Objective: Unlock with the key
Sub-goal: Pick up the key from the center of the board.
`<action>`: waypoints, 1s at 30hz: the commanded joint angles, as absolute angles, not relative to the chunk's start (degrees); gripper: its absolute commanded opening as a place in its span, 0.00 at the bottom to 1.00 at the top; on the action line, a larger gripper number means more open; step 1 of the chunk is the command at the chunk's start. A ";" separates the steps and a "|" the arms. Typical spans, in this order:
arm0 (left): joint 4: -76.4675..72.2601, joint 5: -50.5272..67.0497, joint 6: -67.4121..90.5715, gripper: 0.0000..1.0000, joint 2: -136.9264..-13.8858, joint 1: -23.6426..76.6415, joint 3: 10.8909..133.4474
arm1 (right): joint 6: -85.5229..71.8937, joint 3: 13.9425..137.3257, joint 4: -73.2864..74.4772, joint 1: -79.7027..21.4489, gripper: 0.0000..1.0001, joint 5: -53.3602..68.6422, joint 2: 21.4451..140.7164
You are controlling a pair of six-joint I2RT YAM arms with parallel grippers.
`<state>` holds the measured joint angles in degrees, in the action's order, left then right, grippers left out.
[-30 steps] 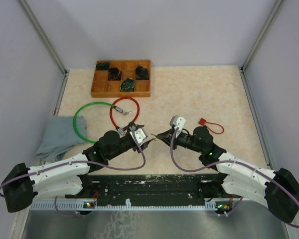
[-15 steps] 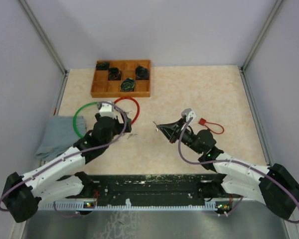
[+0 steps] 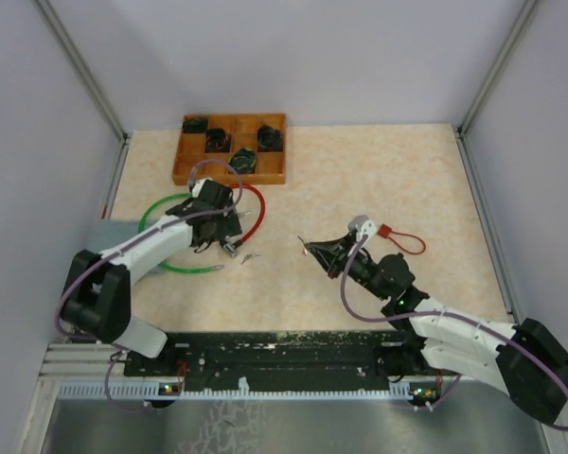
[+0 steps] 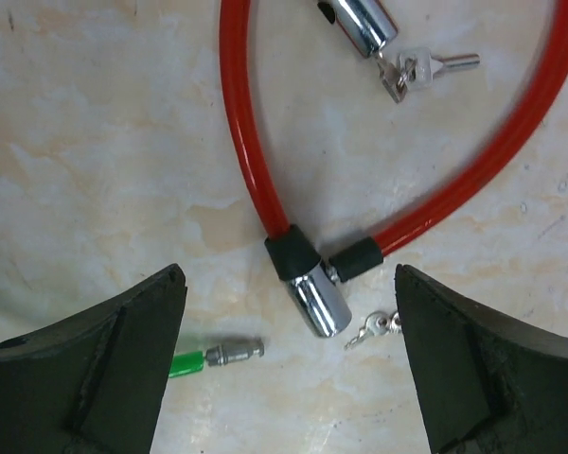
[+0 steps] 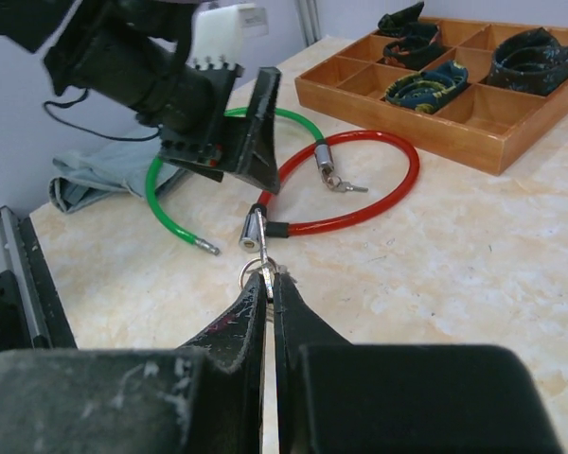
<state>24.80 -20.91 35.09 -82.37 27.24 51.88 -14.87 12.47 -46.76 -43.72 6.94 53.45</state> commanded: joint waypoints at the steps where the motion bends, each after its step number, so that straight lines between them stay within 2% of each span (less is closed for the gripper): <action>1: 34.02 -18.87 35.78 0.92 -90.96 25.75 60.63 | -12.80 11.41 -49.82 -43.86 0.00 6.14 51.46; 7: 35.54 -16.79 36.65 0.86 -97.54 23.86 64.33 | -12.57 10.81 -50.18 -43.86 0.00 6.34 51.24; 14: 36.06 -13.05 37.28 0.69 -102.57 22.60 65.61 | -12.26 10.79 -50.18 -43.86 0.00 5.93 51.50; 19: 34.72 -10.23 38.46 0.49 -104.59 21.92 64.68 | -12.22 10.81 -49.74 -43.86 0.00 5.83 50.89; 24: 33.31 -4.85 39.76 0.21 -104.18 21.71 63.97 | -11.72 10.73 -48.16 -43.87 0.00 4.93 49.01; 28: 32.09 -1.15 41.97 0.02 -99.91 21.50 64.11 | -11.62 10.68 -47.77 -43.86 0.00 4.93 48.34; 30: 31.43 0.82 43.26 0.00 -97.08 21.39 64.35 | -11.60 10.89 -47.66 -43.86 0.00 5.44 48.53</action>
